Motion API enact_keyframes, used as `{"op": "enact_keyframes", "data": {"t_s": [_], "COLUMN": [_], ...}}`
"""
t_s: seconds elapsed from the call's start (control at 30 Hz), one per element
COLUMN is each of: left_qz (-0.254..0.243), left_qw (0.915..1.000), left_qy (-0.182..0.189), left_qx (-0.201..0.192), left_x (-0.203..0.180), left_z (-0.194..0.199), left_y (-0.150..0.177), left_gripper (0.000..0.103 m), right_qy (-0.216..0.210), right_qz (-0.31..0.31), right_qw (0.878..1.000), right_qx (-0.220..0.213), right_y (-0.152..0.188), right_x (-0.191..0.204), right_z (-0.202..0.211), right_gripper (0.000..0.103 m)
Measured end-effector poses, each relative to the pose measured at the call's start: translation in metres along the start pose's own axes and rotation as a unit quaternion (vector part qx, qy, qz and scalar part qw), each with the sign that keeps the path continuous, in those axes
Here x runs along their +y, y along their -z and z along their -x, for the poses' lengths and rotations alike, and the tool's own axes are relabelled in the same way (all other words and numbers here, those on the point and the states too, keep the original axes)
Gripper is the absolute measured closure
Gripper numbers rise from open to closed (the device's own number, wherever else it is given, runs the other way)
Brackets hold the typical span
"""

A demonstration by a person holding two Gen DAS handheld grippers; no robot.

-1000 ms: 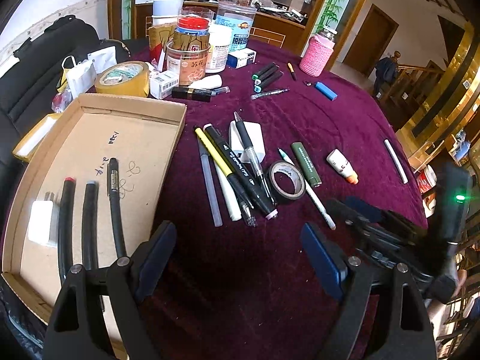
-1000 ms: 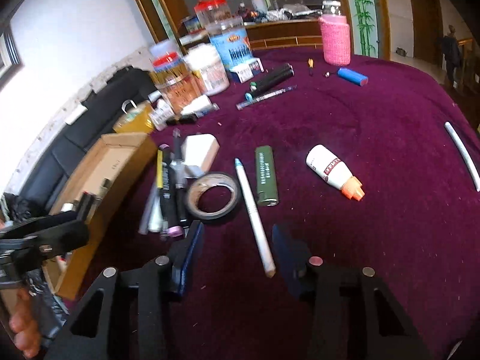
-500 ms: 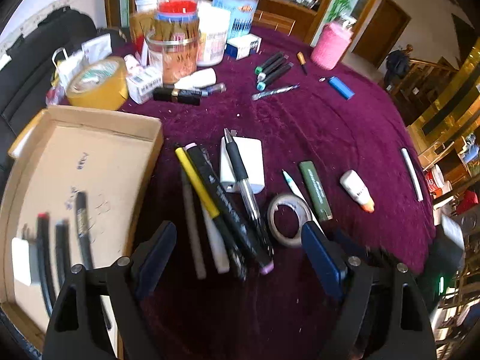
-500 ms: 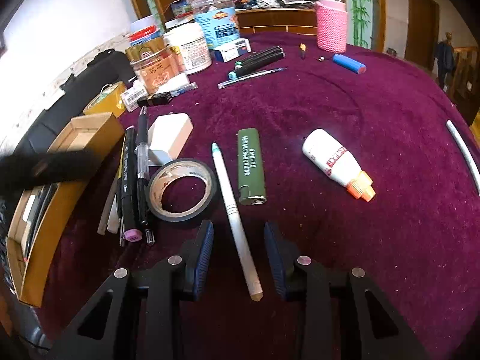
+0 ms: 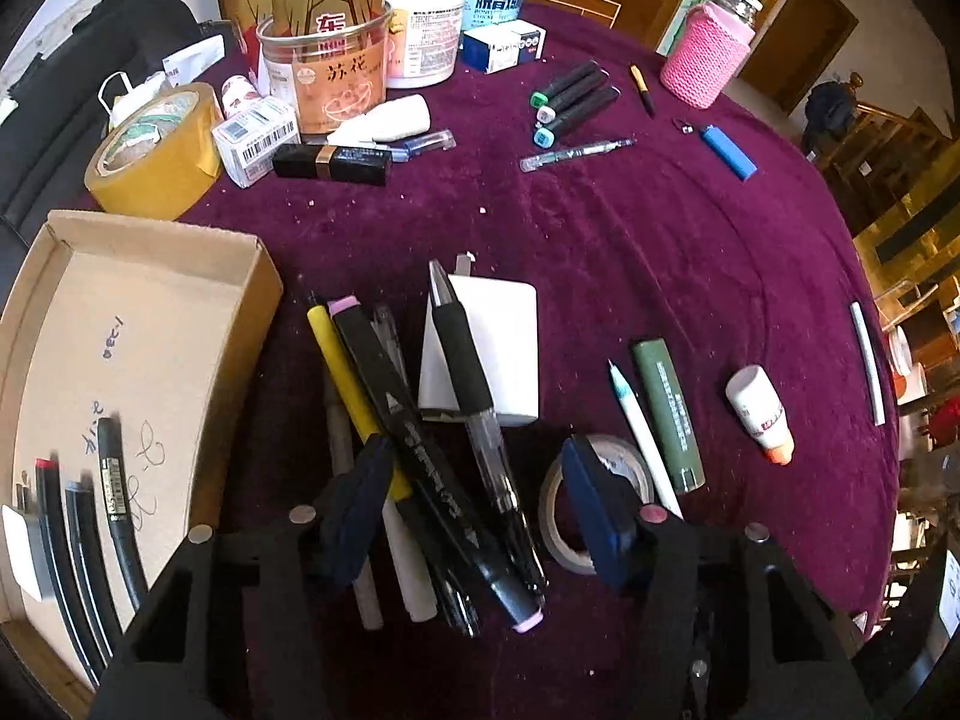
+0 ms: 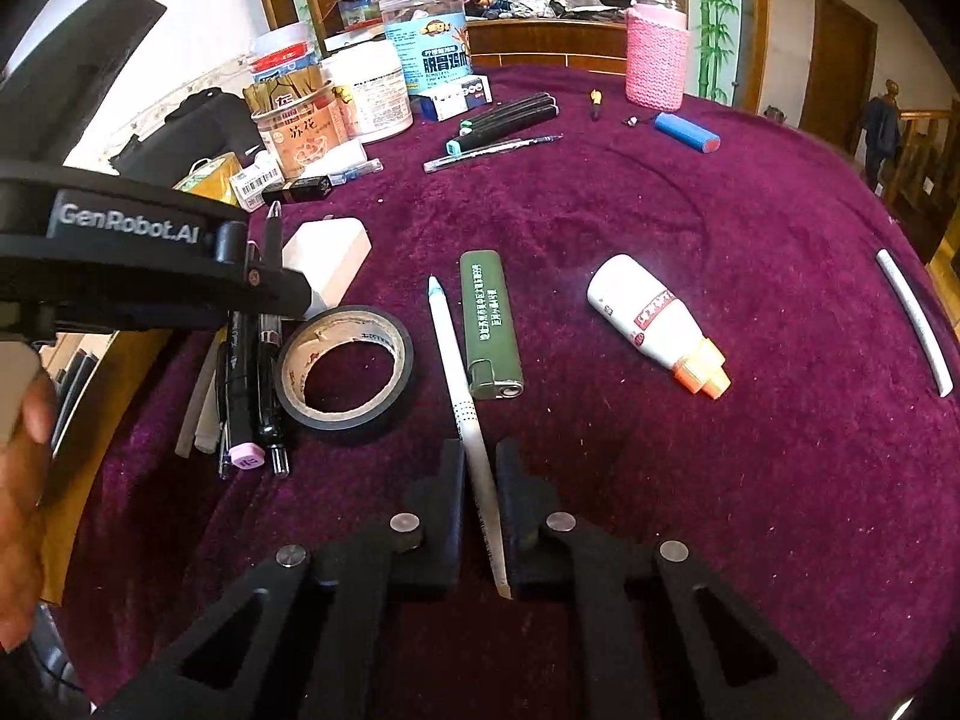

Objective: Organize rigid objects
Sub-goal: 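Grasp the white pencil with the right tool while the left tool grasps the black pen, then lift the white pencil and black pen from the cloth with both tools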

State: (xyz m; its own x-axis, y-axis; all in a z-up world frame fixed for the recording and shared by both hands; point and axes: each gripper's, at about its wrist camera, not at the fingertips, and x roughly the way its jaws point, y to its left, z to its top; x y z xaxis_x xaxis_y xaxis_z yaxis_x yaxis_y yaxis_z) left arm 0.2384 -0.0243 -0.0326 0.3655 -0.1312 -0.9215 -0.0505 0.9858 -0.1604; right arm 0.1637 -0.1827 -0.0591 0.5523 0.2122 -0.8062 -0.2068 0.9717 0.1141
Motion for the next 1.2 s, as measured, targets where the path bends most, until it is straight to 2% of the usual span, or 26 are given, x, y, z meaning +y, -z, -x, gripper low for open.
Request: {"op": "enact_keyframes", "data": {"t_s": [0.13,0.37,0.53,0.67,0.73,0.8,0.83,0.87,0.9,1.03,1.2], "left_qz": [-0.005,-0.001,-0.007,-0.012,-0.015,-0.016,-0.02,-0.023,-0.024,-0.014,0.001], "left_qw": [0.9996,0.9995,0.9997,0.9994,0.9985,0.9987,0.9985,0.9985,0.9987,0.9994,0.9999], "left_qy": [-0.029,-0.03,-0.025,-0.033,-0.052,-0.049,-0.051,-0.05,-0.044,-0.032,0.011], "left_qx": [-0.007,0.005,-0.005,0.007,-0.003,-0.005,-0.005,-0.002,0.008,0.008,0.013], "left_x": [-0.002,0.0,-0.005,-0.01,-0.012,-0.013,-0.014,-0.015,-0.015,-0.011,-0.002], "left_z": [0.0,0.0,0.011,0.0,-0.001,-0.001,0.0,-0.001,-0.003,-0.004,0.003], "left_y": [-0.001,-0.005,-0.003,-0.002,-0.003,-0.003,-0.002,-0.002,-0.002,-0.002,0.001], "left_gripper": [0.059,0.059,0.059,0.059,0.059,0.06,0.069,0.085,0.088,0.089,0.092], "right_qy": [-0.002,-0.003,-0.001,-0.002,-0.002,-0.001,-0.001,-0.002,-0.002,-0.002,-0.003], "right_qz": [-0.002,-0.003,-0.002,-0.002,-0.003,-0.002,-0.002,-0.003,-0.003,-0.003,-0.003], "right_qw": [1.0,1.0,1.0,1.0,1.0,1.0,1.0,1.0,1.0,1.0,1.0], "right_qx": [0.0,0.0,0.0,0.0,0.0,0.0,0.0,0.0,0.0,0.0,0.0], "right_y": [0.0,0.0,0.0,0.0,0.0,0.0,0.0,0.0,0.0,0.0,-0.001], "right_x": [0.0,0.0,0.0,0.0,0.0,0.0,0.0,0.0,0.0,0.0,0.0], "right_z": [0.0,0.0,0.0,0.0,-0.001,-0.001,-0.001,0.0,0.0,0.0,0.0], "right_gripper": [0.092,0.092,0.092,0.092,0.092,0.092,0.092,0.092,0.092,0.092,0.092]}}
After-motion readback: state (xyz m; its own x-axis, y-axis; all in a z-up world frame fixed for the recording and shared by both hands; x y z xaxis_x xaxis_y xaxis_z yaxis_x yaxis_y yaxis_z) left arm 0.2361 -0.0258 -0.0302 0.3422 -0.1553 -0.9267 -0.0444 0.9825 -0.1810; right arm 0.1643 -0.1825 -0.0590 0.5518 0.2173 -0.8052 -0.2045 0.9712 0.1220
